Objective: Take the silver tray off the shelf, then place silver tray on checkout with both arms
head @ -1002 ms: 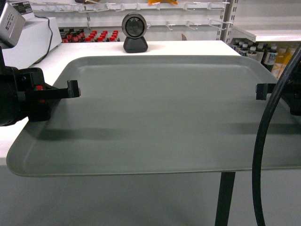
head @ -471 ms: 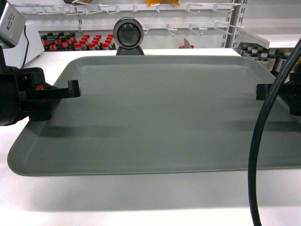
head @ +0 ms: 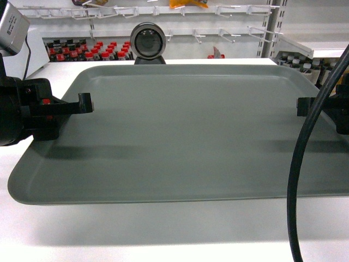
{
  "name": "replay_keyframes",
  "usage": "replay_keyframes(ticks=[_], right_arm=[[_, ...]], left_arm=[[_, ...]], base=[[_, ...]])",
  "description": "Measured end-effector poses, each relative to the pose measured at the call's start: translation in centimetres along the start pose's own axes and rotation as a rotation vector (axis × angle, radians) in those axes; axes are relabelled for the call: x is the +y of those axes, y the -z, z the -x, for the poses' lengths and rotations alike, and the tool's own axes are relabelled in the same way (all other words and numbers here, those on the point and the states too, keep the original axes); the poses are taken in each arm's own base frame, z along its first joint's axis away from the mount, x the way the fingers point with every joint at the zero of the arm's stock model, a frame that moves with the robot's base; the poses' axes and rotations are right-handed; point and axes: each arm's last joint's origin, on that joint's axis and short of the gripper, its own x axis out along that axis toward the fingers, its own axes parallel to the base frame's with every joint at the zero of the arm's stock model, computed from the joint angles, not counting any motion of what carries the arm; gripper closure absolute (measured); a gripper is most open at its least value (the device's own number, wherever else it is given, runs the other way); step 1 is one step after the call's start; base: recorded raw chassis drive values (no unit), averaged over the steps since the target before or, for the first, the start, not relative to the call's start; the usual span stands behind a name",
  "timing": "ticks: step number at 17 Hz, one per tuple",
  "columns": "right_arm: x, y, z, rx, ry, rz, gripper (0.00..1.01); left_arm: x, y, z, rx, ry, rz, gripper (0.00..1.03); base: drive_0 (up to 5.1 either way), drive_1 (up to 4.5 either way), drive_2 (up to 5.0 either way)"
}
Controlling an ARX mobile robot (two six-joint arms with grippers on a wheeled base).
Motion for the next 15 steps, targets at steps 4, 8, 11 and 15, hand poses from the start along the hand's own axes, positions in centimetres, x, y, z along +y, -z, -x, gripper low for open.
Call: replay_keyframes(ticks=[4, 8, 11, 15], right_arm=[[0.0, 0.0, 0.0, 0.000, 0.000, 0.000, 0.98], [0.0, 0.0, 0.0, 0.000, 0.000, 0.000, 0.98], [0.0, 0.0, 0.0, 0.000, 0.000, 0.000, 0.98], [-0.1, 0.0, -1.1, -0.150, -0.194, -0.066, 0.99]], left_arm=[[0.0, 0.0, 0.0, 0.000, 0.000, 0.000, 1.00], [0.0, 0.0, 0.0, 0.000, 0.000, 0.000, 1.00], [0.0, 0.0, 0.0, 0.000, 0.000, 0.000, 1.00], [-1.0, -0.3, -0.3, -0.022, -0.263, -0.001, 1.00]], base=[[0.0, 0.00, 0.0], [0.0, 0.00, 0.0], [0.0, 0.00, 0.0], [0.0, 0.00, 0.0]])
